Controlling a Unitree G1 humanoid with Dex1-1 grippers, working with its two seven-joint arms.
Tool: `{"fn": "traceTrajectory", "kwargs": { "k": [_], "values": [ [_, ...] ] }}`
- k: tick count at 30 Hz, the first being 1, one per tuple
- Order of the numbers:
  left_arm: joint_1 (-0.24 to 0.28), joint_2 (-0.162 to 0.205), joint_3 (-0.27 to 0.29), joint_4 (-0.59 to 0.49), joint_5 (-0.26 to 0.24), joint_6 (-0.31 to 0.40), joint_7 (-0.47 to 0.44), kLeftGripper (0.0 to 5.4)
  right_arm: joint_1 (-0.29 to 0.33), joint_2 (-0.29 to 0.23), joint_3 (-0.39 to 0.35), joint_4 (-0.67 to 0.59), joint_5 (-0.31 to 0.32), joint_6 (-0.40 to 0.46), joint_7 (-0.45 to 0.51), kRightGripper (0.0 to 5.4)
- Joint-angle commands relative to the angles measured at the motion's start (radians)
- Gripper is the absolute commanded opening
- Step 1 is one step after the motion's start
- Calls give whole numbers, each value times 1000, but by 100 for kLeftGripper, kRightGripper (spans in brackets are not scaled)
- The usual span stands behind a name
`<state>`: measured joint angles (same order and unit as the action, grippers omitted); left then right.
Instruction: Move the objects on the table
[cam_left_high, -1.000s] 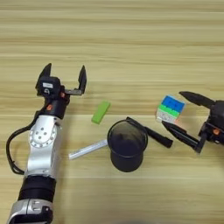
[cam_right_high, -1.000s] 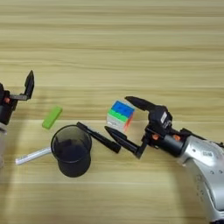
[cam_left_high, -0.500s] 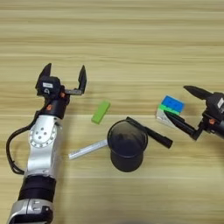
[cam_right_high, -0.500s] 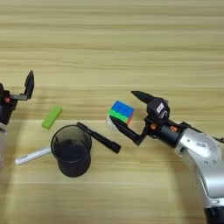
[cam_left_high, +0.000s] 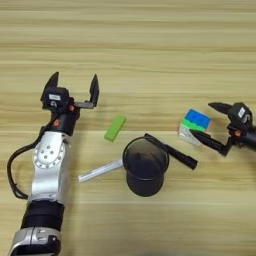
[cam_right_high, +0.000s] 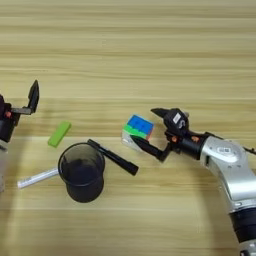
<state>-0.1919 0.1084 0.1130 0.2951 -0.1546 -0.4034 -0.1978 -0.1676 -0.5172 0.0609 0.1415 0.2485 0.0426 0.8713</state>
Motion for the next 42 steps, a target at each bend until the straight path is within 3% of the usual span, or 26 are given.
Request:
{"fn": "traceTrajectory", "kwargs": {
  "k": [1,9,28,42],
  "values": [
    [-5,-1,-4,-6,13,-5,4,540,-40,2,16,53,-29,-19,17,534],
    [-4,-1,-4,-7,13,-5,4,540,-63,8,33,128,-56,-34,41,534],
    [-5,-5,-6,-8,15,-4,6,540,-80,14,35,168,-75,-55,49,336],
    [-7,-10,-9,-6,19,-5,8,540,-73,33,44,110,-72,-50,45,331]
  ]
}}
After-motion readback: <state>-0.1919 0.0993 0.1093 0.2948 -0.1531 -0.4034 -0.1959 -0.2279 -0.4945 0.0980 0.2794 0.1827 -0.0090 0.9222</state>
